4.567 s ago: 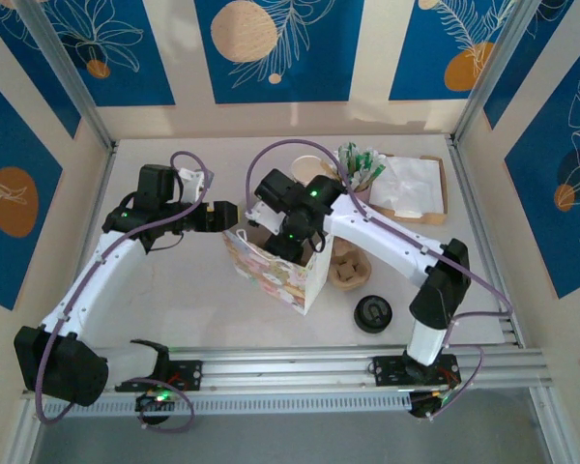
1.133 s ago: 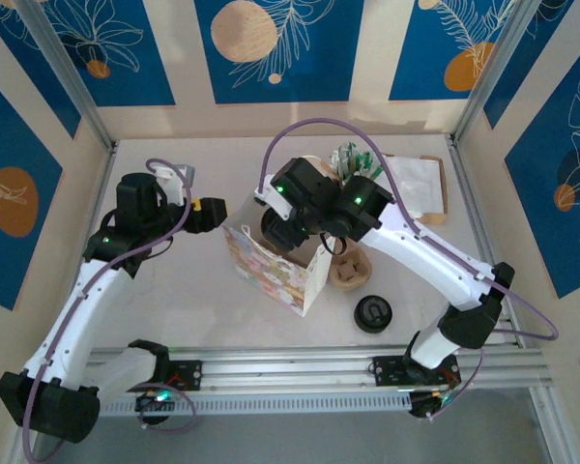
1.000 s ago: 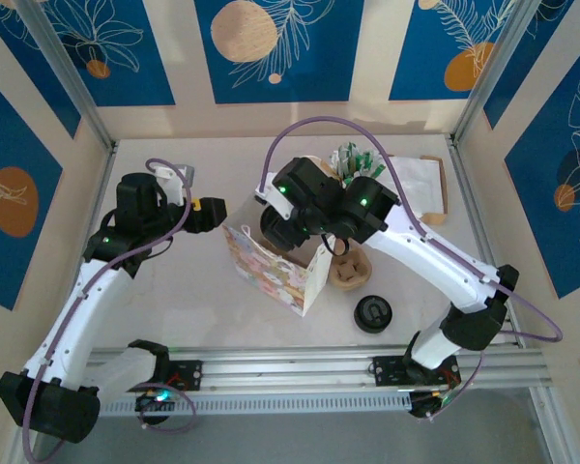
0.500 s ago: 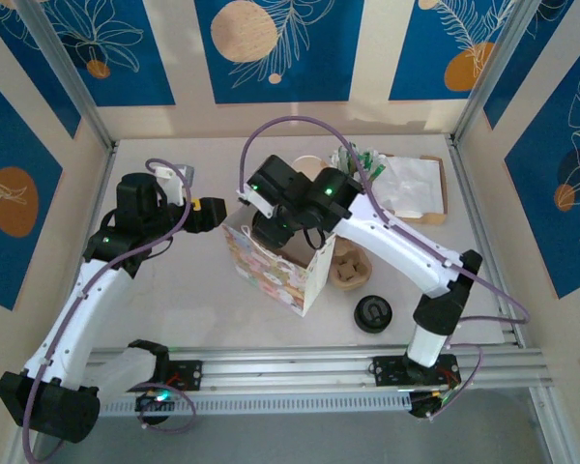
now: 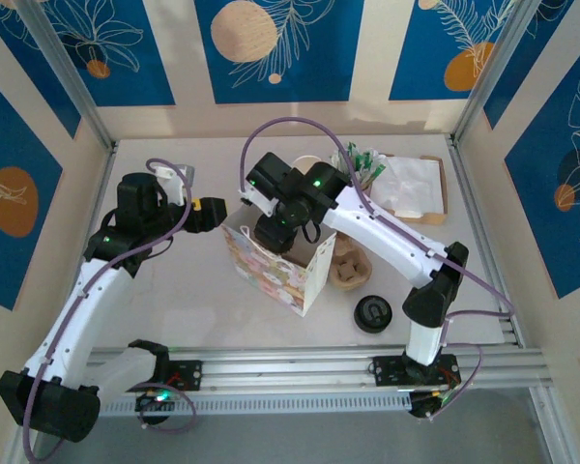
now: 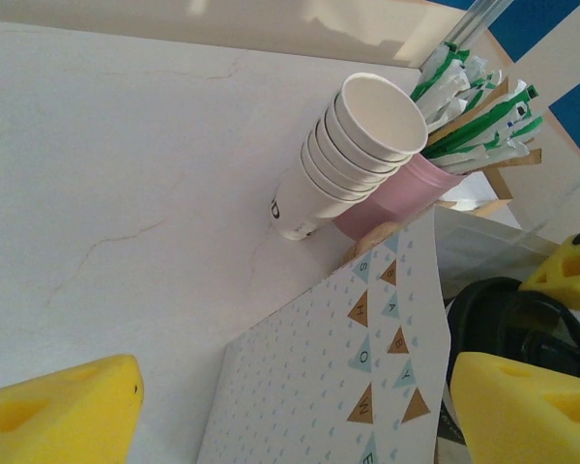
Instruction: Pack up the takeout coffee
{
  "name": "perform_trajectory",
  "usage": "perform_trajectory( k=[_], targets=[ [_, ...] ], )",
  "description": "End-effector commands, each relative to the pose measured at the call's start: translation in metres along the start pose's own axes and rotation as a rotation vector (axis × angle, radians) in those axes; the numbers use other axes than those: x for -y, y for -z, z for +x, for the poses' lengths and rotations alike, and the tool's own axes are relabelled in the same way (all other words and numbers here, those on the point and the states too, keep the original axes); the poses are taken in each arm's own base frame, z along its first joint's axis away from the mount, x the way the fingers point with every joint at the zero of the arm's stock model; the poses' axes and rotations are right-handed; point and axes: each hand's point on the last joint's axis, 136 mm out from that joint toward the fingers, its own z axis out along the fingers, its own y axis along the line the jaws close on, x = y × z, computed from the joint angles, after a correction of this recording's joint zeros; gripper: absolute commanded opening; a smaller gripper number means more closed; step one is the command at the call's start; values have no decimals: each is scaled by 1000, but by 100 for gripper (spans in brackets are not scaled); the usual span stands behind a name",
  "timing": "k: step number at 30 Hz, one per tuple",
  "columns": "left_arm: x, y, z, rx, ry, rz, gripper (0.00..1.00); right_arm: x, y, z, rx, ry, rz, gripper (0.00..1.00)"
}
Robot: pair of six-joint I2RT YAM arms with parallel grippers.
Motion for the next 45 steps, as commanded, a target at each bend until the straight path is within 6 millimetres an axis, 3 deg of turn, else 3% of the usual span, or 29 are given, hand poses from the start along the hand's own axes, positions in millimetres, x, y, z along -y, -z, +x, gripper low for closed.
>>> perform_trajectory(
  k=[1, 24, 40, 45],
  targets=[
    [0, -1, 2, -6, 13, 2, 83, -7, -9, 9, -37, 11, -51, 50],
    [-6, -5, 5, -26, 28, -21, 84, -18, -47, 29, -136, 22, -103, 48],
    [-25, -9, 10, -61, 57, -115, 83, -18, -72, 29, -125, 16, -89, 48],
    [-23, -11, 11, -72, 61, -99, 83, -20, -75, 24, -103, 10, -95, 48]
  ],
)
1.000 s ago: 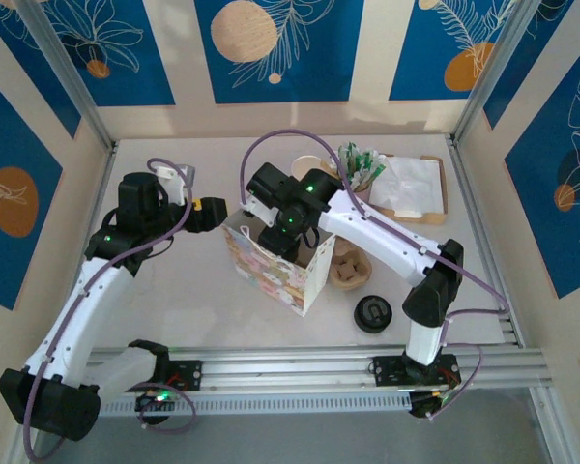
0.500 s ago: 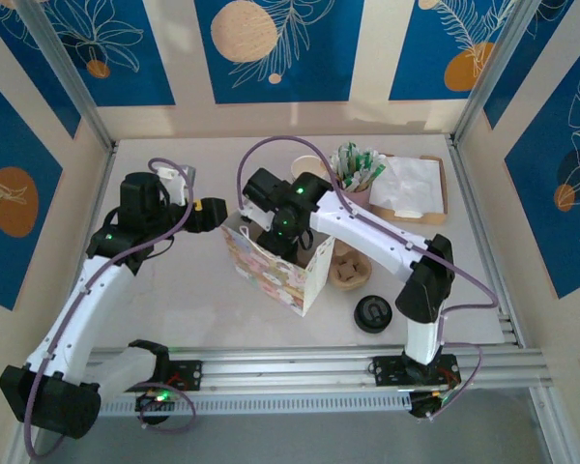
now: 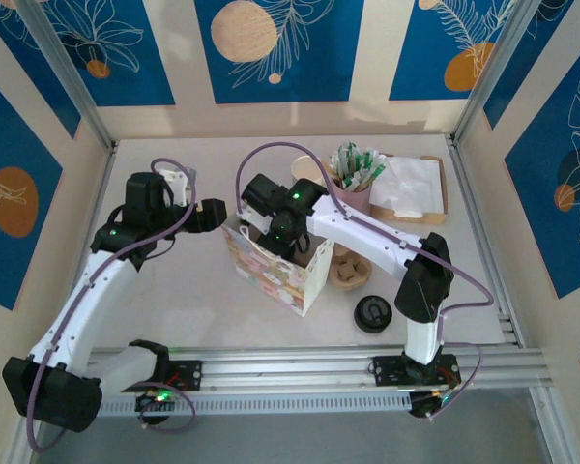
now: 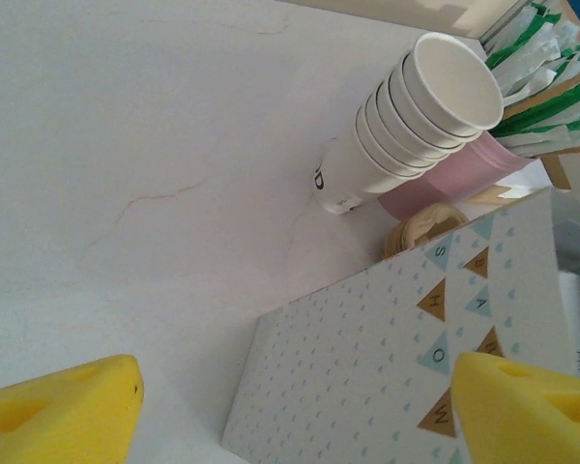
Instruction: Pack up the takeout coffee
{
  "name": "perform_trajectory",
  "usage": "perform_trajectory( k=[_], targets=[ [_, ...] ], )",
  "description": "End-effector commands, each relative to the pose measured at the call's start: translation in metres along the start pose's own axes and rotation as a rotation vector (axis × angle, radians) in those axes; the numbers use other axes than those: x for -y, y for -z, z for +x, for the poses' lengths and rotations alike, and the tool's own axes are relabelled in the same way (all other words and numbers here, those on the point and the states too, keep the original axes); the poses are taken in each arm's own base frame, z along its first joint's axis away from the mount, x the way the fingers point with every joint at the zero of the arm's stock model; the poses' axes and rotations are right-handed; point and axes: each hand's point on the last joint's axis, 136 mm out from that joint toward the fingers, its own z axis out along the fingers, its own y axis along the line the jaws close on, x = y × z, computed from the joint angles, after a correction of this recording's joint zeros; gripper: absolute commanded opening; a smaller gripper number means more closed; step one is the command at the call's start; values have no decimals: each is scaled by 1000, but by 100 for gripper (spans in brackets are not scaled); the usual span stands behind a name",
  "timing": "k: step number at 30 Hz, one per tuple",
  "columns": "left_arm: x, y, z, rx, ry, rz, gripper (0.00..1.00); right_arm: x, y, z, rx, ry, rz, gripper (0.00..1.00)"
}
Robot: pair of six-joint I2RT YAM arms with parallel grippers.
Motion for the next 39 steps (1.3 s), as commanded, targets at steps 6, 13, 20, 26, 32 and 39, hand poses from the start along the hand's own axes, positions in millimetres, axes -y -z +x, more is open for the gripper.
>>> perform_trajectory(
  k=[6, 13, 20, 26, 32, 39],
  targets=[
    [4, 3, -5, 5, 4, 18, 83, -4, -11, -3, 21, -9, -28, 48],
    [5, 2, -4, 0, 5, 27, 83, -6, -33, 11, -42, -21, -32, 48],
    [5, 2, -4, 1, 6, 25, 83, -9, -46, 27, -105, -28, -38, 48],
    [5, 2, -4, 1, 6, 26, 83, -8, -36, 24, -81, -31, -24, 48],
    [4, 2, -4, 0, 7, 20, 83, -7, -12, 4, 16, -31, -5, 48],
    [3, 1, -3, -3, 8, 16, 83, 1, 5, -6, 64, -48, 65, 48]
  ],
)
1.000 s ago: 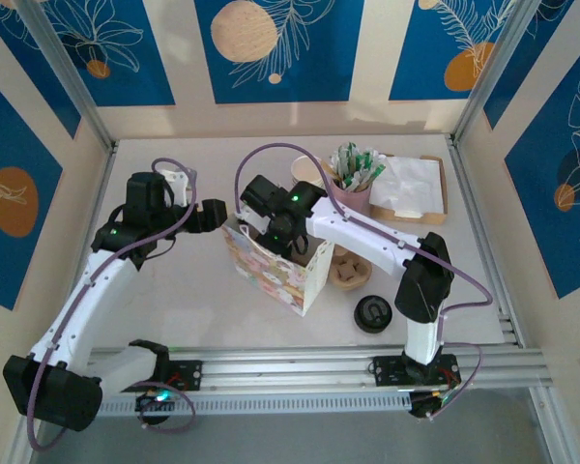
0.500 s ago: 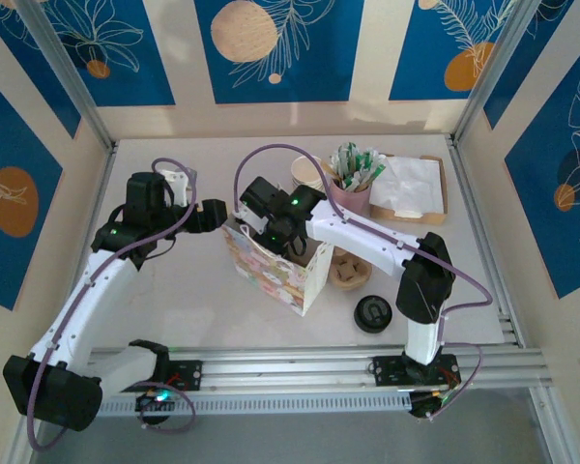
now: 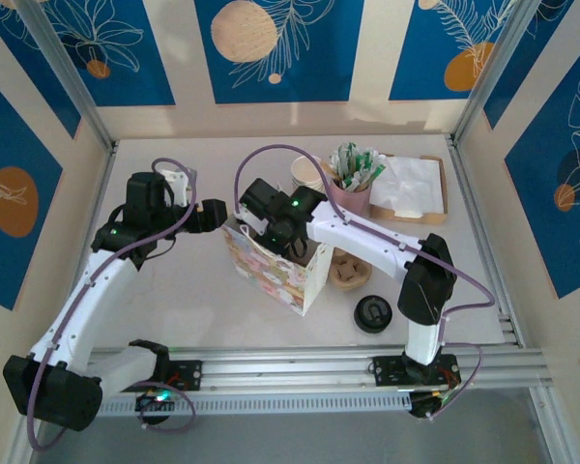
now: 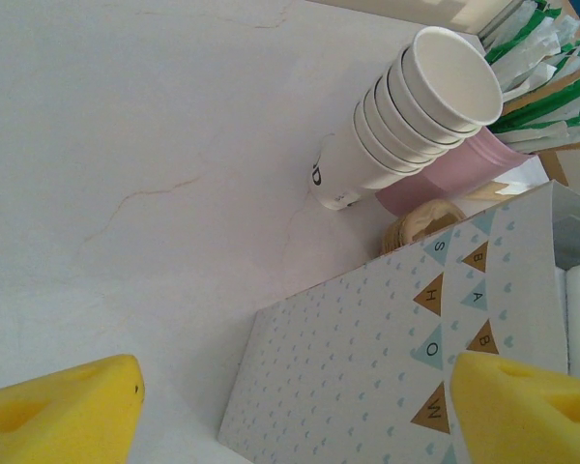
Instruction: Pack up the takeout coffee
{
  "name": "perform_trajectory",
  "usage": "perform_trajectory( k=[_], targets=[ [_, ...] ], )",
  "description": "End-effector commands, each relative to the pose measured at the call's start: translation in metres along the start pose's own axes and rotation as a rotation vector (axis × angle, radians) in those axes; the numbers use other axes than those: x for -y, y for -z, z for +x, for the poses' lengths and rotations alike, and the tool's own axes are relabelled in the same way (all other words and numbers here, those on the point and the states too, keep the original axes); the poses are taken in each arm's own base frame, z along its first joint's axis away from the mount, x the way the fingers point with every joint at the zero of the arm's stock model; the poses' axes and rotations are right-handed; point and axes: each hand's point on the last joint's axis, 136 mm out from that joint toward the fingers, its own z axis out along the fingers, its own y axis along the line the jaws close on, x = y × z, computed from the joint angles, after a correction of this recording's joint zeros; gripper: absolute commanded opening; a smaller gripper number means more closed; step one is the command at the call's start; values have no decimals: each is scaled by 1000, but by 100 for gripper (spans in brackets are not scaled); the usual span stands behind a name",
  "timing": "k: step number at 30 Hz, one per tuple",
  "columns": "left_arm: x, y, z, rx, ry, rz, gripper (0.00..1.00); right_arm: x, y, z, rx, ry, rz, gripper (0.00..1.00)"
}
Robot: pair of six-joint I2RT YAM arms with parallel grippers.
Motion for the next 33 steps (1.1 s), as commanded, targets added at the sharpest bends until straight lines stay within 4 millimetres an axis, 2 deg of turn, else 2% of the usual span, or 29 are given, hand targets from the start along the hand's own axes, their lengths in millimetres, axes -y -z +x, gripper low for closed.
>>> perform_trajectory(
  k=[1, 7, 12, 18, 23, 33],
  targets=[
    [2, 2, -5, 4, 6, 8, 83, 7, 14, 5, -11, -19, 53, 48],
    [1, 1, -4, 0, 6, 2, 83, 11, 15, 10, -22, -45, 96, 48],
    [0, 0, -3, -5, 10, 1, 83, 8, 26, 2, 27, -51, 87, 48],
    [0, 0, -3, -6, 9, 3, 83, 19, 34, -4, 58, -105, 113, 48],
    [1, 1, -3, -3, 8, 6, 83, 22, 29, 5, 29, -149, 99, 48],
    [1, 1, -3, -3, 9, 6, 83, 7, 2, 15, -40, -131, 28, 48]
  ],
)
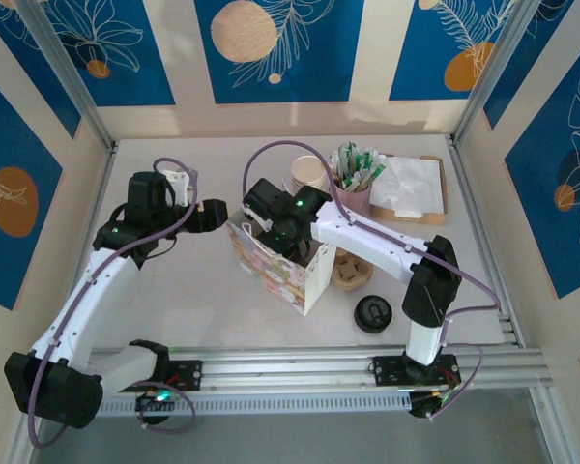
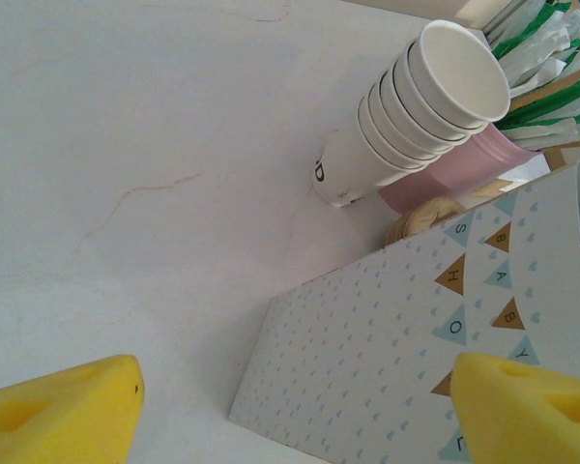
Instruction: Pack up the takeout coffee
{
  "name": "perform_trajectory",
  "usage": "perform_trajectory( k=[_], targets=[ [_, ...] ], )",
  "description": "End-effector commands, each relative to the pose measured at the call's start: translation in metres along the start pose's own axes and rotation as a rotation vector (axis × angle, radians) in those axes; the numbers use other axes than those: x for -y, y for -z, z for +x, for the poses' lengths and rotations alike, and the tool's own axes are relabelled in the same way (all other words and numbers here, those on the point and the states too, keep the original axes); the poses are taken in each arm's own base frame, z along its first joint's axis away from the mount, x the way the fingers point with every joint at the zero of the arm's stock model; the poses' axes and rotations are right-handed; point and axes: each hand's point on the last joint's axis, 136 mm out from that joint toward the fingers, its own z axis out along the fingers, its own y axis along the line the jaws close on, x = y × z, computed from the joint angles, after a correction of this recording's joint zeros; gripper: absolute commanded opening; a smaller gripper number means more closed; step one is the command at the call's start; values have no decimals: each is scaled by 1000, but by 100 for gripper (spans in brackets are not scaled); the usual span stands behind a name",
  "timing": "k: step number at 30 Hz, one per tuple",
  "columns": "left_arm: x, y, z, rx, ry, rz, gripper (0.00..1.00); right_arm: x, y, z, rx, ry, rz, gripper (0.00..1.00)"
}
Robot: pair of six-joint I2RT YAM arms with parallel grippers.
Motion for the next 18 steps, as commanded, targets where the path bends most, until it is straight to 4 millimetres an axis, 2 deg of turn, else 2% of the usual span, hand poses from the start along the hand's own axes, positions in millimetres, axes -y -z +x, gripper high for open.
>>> perform_trajectory(
  k=[1, 5, 9, 18],
  targets=[
    [3, 4, -5, 7, 4, 9, 83, -9, -9, 8, -38, -15, -51, 47],
    [3, 4, -5, 8, 4, 9, 83, -12, -18, 13, -64, -20, -60, 47],
    [3, 4, -5, 8, 4, 9, 83, -10, -18, 14, -69, -27, -51, 47],
    [4, 5, -5, 11, 3, 10, 83, 2, 15, -4, 21, -99, -5, 47]
  ],
)
